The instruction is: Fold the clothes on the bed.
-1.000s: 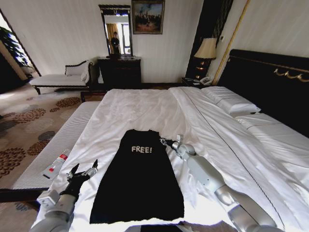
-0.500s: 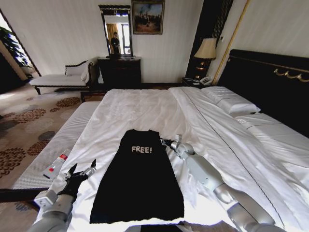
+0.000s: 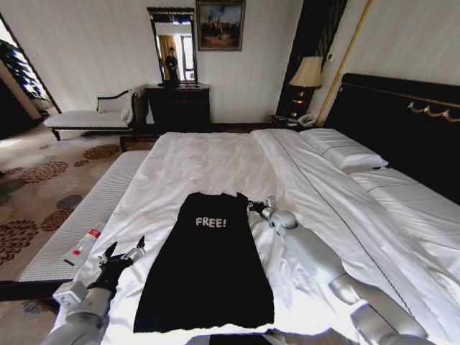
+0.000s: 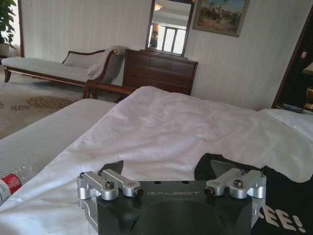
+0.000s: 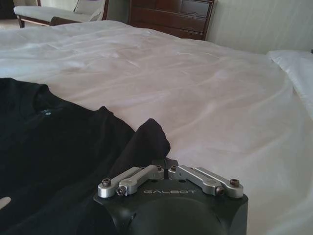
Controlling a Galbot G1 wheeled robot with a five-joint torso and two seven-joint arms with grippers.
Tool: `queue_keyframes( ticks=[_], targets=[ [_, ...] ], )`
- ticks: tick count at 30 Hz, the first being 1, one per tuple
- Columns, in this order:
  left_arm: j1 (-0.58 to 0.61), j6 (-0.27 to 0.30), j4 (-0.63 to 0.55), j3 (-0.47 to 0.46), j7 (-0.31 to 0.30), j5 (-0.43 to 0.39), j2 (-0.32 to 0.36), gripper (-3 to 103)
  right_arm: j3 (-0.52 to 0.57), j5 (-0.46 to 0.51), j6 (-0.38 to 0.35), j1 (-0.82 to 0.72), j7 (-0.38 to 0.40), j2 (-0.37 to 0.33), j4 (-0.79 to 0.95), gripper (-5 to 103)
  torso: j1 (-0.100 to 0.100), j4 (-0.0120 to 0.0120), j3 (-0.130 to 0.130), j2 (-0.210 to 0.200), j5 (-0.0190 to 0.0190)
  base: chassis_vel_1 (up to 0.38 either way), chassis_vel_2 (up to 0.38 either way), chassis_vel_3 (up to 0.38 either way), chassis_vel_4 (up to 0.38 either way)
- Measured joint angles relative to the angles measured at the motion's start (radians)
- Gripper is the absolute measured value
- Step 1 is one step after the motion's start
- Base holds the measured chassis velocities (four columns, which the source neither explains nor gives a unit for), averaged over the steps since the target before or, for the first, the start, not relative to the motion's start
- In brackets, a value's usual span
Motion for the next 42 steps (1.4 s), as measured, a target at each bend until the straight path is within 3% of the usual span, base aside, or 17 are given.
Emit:
queue_keyframes(
  ticks=[7, 17, 34, 42],
  targets=[
    [0.004, -0.001, 0.0, -0.003, 0.002, 0.0, -0.005, 100, 0.0, -0.053, -0.015, -0.005, 0.024, -0.018, 0.006, 0, 0.0, 0.0001, 0.0, 0.0, 0.0, 0.0, 0.0, 0.0, 0.0],
    [-0.001, -0.002, -0.001, 0.0, 0.003, 0.0, -0.006, 100, -0.025, -0.261, 0.007, 0.0, 0.016, -0.058, 0.044, 0, 0.0, 0.0001, 0.0, 0.0, -0.0001, 0.0, 0.0, 0.0, 0.0],
    [0.01, -0.005, 0.0, -0.024, 0.009, -0.007, -0.012, 100, -0.109, -0.288, 0.088, -0.009, 0.01, 0.006, 0.057, 0, 0.0, 0.0002, 0.0, 0.0, -0.0002, 0.0, 0.0, 0.0, 0.0],
    [0.012, -0.007, 0.003, -0.033, 0.013, -0.015, -0.013, 100, -0.141, -0.302, 0.197, -0.02, 0.01, 0.074, 0.015, 0, 0.0, 0.0, 0.0, 0.0, -0.0002, 0.0, 0.0, 0.0, 0.0]
  ],
)
